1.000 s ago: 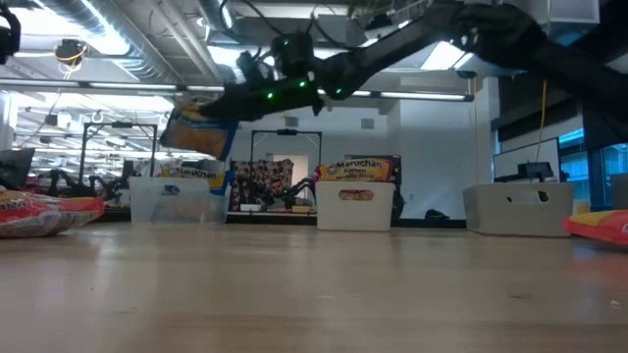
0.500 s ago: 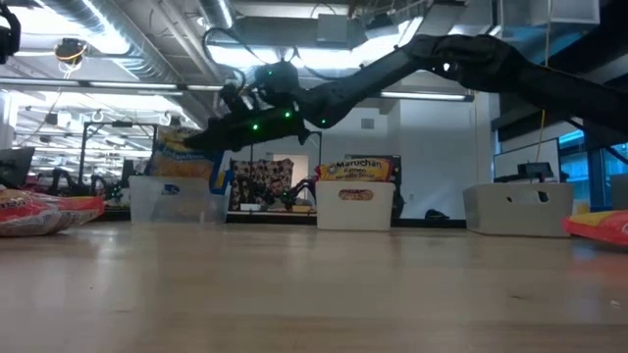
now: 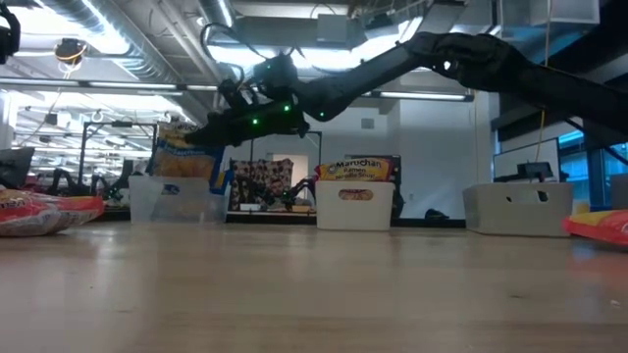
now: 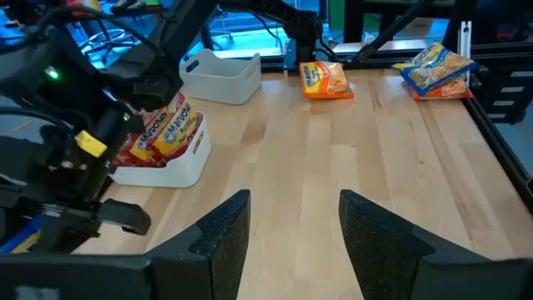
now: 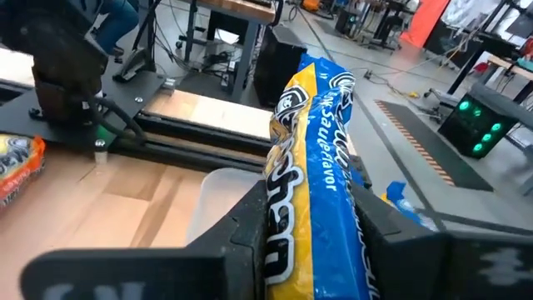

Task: Sort Maruchan noodles
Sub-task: Put the blue noodle pack into the transparent bin

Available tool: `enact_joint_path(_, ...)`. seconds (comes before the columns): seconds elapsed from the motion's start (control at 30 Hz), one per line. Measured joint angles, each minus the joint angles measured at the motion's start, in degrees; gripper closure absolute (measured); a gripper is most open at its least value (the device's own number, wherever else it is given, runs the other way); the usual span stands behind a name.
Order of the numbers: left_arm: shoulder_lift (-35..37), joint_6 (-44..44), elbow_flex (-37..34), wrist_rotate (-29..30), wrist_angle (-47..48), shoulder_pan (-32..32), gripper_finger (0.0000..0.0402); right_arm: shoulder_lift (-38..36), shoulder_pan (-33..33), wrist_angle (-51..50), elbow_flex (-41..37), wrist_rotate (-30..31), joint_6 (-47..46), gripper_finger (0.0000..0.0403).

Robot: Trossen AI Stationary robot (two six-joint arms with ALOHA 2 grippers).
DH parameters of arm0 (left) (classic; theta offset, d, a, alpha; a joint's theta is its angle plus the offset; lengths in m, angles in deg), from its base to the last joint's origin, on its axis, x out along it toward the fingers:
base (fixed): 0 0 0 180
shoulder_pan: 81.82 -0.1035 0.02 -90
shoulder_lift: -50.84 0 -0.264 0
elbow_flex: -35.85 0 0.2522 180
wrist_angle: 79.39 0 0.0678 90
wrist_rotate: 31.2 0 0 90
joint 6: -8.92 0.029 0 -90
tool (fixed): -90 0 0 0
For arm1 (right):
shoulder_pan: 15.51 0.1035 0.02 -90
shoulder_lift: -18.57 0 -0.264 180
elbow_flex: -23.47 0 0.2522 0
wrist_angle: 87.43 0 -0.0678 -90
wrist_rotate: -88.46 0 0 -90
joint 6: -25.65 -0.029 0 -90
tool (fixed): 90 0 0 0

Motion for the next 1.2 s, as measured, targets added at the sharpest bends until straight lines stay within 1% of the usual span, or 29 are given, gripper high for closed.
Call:
enact_joint_path(0.17, 0.0, 0.0, 0.0, 0.0, 0.0, 0.0, 0.0223, 3.1, 0.0, -2.9, 5.4, 0.2, 0.0, 0.0316)
enact_joint_path(0.27, 0.0, 0.0, 0.0, 0.1, 0.0, 0.0, 0.0223, 3.6, 0.0, -0.8, 4.9, -0.4, 0.9, 0.0316)
enact_joint_path(0.37, 0.0, 0.0, 0.0, 0.1, 0.0, 0.0, 0.0223, 3.3, -0.2, -4.0, 5.5, -0.2, 1.0, 0.0315)
enact_joint_path(0.47, 0.0, 0.0, 0.0, 0.2, 0.0, 0.0, 0.0223, 3.3, -0.5, -5.0, 5.3, 0.2, 0.7, 0.0315)
enact_joint_path(0.6, 0.0, 0.6, 0.0, 1.3, 0.0, 0.0, 0.0223, 3.3, -0.5, -5.2, 5.4, 0.3, 1.3, 0.0314)
enact_joint_path(0.73, 0.0, 1.0, 0.0, 1.3, -0.1, 0.0, 0.0223, 3.3, -0.4, -5.5, 5.4, 1.8, 1.7, 0.0313)
enact_joint_path(1.03, 0.0, 1.0, 0.0, 1.3, -0.4, 0.0, 0.0223, 3.3, 0.4, -5.4, 5.4, 2.8, 5.6, 0.0310)
enact_joint_path(1.1, 0.0, 1.0, 0.0, 1.3, -0.4, 0.0, 0.0223, 3.3, 0.4, -5.0, 5.4, 2.8, 5.5, 0.0302)
enact_joint_path(1.2, 0.0, 1.0, 0.0, 1.2, -0.4, 0.0, 0.0223, 3.3, 0.4, -3.3, 5.4, 2.7, 4.3, 0.0275)
